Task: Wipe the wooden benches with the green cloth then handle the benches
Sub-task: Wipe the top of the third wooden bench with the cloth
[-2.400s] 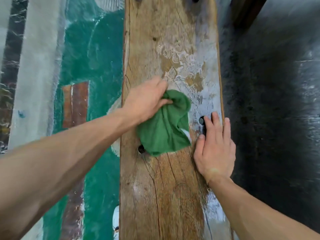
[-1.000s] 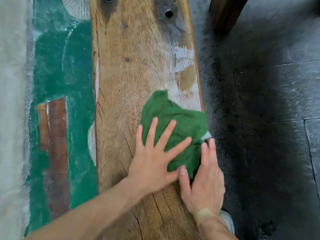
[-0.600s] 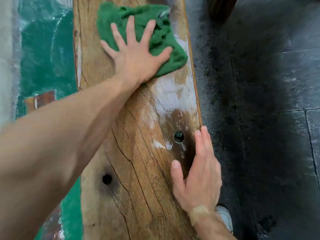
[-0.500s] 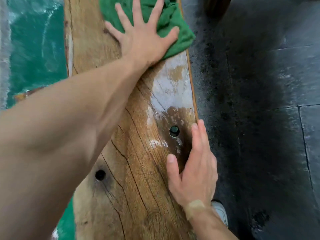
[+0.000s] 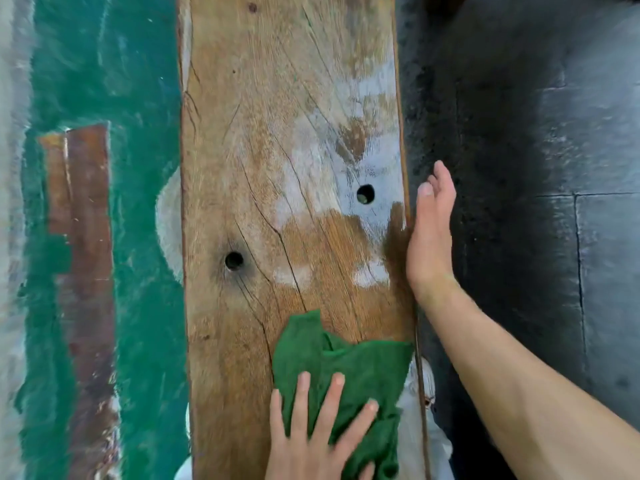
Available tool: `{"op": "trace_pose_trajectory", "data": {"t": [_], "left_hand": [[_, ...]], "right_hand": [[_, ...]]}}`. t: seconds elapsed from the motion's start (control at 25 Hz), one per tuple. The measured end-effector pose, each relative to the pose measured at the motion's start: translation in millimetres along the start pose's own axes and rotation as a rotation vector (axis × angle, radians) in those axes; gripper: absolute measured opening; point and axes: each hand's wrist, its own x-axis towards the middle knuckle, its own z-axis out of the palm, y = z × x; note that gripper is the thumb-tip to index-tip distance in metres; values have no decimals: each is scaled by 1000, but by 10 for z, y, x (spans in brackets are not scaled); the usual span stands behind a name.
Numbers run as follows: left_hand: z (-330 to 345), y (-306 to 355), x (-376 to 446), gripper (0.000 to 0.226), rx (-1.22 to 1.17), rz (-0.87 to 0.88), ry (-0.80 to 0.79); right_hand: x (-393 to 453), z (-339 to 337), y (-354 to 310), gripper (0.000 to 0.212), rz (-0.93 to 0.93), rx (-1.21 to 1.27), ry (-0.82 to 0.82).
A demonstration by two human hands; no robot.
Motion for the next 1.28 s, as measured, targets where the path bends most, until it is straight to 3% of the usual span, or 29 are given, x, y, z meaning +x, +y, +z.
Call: {"op": "trace_pose_trajectory", "data": {"t": [0.08, 0.12, 0.28, 0.4, 0.56, 0.68, 0.8, 0.88, 0.96, 1.08, 1.16, 1.28], "left_hand": [[-6, 119, -3, 55, -118, -91, -71], [-26, 162, 90, 61, -151, -113, -83], [-568, 81, 1208, 86, -159, -71, 246], [-1146, -374, 2520, 81, -158, -181, 323], [-1844, -1450, 3692, 75, -135, -343, 273], [-1718, -1803, 3340, 72, -45, -348, 299], [-1059, -1367, 2099, 78, -2, -310, 304], [-647, -1073, 1351, 80, 32, -241, 232], [-468, -1053, 1091, 67, 122, -273, 189], [-712, -1327, 1558, 75, 35, -310, 153], [-1089, -1638, 2100, 83, -53, -341, 227], [-1781, -2360, 3212, 77, -110, -443, 325]], "right_hand": [[196, -14, -117, 59, 61, 53, 46], [309, -16, -162, 61, 100, 83, 91], [624, -57, -402, 58, 72, 101, 264], [831, -28, -589, 47, -58, 62, 263], [1074, 208, -730, 53, -223, -142, 168], [1348, 607, -869, 54, -475, -574, 1], [1759, 981, -1082, 56, -523, -823, -148], [1969, 1126, -1075, 60, -516, -1049, -132], [1970, 1137, -951, 63, -556, -1184, -86], [1947, 1123, -927, 64, -547, -1183, -90], [1970, 1128, -967, 64, -548, -1167, -79], [1959, 1135, -975, 65, -547, -1178, -61]]}}
